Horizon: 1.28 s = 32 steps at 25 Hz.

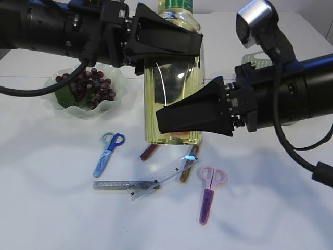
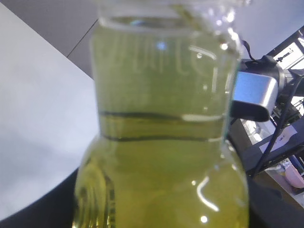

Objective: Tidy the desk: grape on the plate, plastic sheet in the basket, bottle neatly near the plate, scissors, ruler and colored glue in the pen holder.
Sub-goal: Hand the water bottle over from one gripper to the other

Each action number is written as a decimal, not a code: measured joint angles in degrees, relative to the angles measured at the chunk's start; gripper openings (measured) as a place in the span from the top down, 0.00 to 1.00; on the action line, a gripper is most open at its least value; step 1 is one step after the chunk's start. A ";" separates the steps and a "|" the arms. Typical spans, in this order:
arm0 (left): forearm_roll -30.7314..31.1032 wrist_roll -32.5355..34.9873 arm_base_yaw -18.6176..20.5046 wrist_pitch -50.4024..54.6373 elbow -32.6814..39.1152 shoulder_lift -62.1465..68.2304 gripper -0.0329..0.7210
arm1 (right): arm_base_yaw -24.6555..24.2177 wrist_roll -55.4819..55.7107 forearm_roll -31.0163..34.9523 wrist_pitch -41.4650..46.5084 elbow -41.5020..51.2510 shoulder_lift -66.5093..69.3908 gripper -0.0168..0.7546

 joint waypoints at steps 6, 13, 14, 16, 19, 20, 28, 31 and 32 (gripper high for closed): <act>0.00 -0.37 0.00 -0.09 0.00 0.00 0.36 | 0.00 2.15 -0.22 0.00 -0.11 0.00 0.16; 0.00 -1.13 0.00 -0.12 0.00 0.00 0.36 | 0.00 3.06 -0.36 0.00 -0.11 0.00 0.16; 0.00 -1.13 0.00 -0.12 0.00 0.00 0.36 | 0.00 3.20 -0.36 0.00 -0.11 0.00 0.16; 0.00 -1.26 0.00 -0.22 0.00 0.00 0.36 | 0.00 3.20 -0.36 0.00 -0.11 0.00 0.16; 0.00 -1.26 0.00 -0.22 0.00 0.00 0.36 | 0.00 3.20 -0.36 0.00 -0.11 0.00 0.20; 0.00 -1.37 0.00 -0.22 0.00 0.00 0.36 | 0.00 3.20 -0.38 0.00 -0.11 0.00 0.21; 0.10 -1.46 0.00 -0.22 0.00 0.00 0.36 | 0.00 3.78 -0.38 0.00 -0.11 0.00 0.14; 0.10 -1.46 0.00 -0.45 0.00 0.00 0.36 | 0.00 4.28 -0.19 0.00 -0.11 0.00 0.12; 0.10 -1.46 0.00 -0.54 0.00 0.00 0.36 | 0.00 4.28 -0.19 0.11 -0.11 0.00 0.12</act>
